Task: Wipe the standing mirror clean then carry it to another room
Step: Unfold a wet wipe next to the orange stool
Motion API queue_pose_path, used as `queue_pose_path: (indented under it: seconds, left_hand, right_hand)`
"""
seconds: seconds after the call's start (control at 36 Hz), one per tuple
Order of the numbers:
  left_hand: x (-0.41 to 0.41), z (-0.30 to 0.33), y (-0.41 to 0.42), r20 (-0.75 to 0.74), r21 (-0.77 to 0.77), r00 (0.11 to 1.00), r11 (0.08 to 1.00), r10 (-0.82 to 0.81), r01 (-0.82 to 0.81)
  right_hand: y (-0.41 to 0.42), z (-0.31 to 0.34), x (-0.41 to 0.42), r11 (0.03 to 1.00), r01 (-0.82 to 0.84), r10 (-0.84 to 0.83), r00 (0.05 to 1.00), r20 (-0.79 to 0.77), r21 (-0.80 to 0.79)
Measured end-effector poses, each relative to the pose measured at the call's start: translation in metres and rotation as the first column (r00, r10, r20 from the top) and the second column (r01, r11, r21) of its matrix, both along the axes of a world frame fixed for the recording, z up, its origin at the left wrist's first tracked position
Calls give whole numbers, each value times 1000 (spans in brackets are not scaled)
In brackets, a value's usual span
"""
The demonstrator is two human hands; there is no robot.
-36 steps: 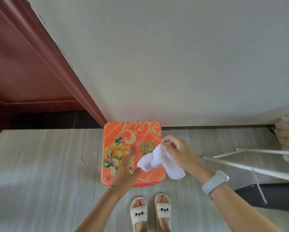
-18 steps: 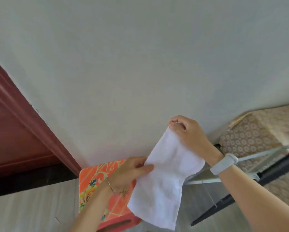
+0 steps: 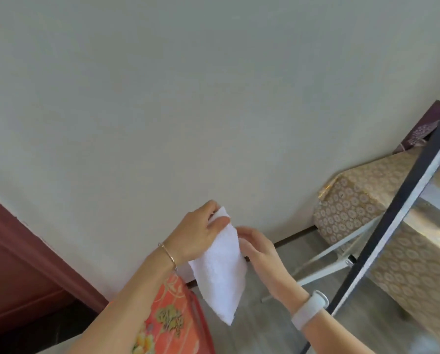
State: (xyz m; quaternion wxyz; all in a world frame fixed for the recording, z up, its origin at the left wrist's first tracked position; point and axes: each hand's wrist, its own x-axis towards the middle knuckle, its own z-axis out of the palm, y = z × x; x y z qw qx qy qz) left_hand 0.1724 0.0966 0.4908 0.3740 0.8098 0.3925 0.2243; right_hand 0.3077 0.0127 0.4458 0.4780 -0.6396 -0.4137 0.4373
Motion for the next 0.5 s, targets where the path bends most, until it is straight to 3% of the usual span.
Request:
queue_pose_path:
  seconds: [0.06,0.11,0.17,0.19,0.28,0.36,0.44,0.5]
  left_hand:
    - [-3,3,2,55,3,998,1000,4,-4]
    - [-4,6,3,119,-20,993,1000,22,-20]
    - [-3,6,3,184,-49,981,998,57,-49]
    - [-3,5,3,212,-58,974,996,78,-67]
    - [0,2,0,297,-129,940,983,167,-134]
    - [1,-2,-2,393,-294,862,932,319,-211]
    - [0,-4,-3,492,-575,727,805,480,-143]
    - [-2,-6,-6,533,-667,668,744,520,-46]
  right_hand:
    - [5,-5,11,992,97,-90,992,83,-84]
    - [8,-11,21,957,99,-99,995,14,-274]
    - [9,-16,27,914,-12,-99,962,-253,-405]
    - [10,-17,27,915,-86,-98,901,-423,-394]
    - [14,-16,22,967,-160,-32,700,-713,-200]
    - [25,-10,18,988,-124,11,651,-759,-92]
    - [38,-7,13,970,-136,-41,724,-688,-202]
    - [43,-7,5,931,-224,-37,727,-685,-289]
